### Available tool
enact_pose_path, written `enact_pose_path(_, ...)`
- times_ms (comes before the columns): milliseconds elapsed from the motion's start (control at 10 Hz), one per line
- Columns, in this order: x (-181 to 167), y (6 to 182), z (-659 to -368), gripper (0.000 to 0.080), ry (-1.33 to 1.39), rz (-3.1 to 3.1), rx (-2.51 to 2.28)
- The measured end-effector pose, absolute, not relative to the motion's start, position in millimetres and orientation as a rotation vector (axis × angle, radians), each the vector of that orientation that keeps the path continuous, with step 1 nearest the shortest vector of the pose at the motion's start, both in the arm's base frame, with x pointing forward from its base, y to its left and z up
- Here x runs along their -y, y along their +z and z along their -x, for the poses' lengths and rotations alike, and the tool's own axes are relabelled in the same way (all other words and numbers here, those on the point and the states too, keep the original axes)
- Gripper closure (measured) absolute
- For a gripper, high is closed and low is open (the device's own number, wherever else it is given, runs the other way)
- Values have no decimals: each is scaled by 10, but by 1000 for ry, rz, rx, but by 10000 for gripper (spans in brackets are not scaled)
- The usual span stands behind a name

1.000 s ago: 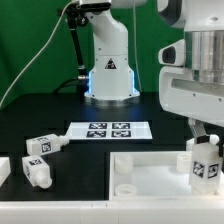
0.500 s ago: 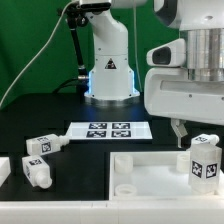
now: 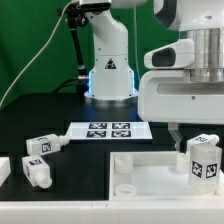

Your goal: Assemble one leg

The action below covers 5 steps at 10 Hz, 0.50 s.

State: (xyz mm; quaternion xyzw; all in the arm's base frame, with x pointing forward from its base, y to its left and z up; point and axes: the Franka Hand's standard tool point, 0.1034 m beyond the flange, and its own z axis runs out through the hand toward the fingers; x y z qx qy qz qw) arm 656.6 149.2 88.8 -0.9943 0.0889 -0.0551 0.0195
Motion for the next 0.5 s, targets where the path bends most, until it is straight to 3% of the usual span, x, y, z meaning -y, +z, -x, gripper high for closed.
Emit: enact_pose_path(500, -1460, 885, -6571, 151, -186, 3117, 279)
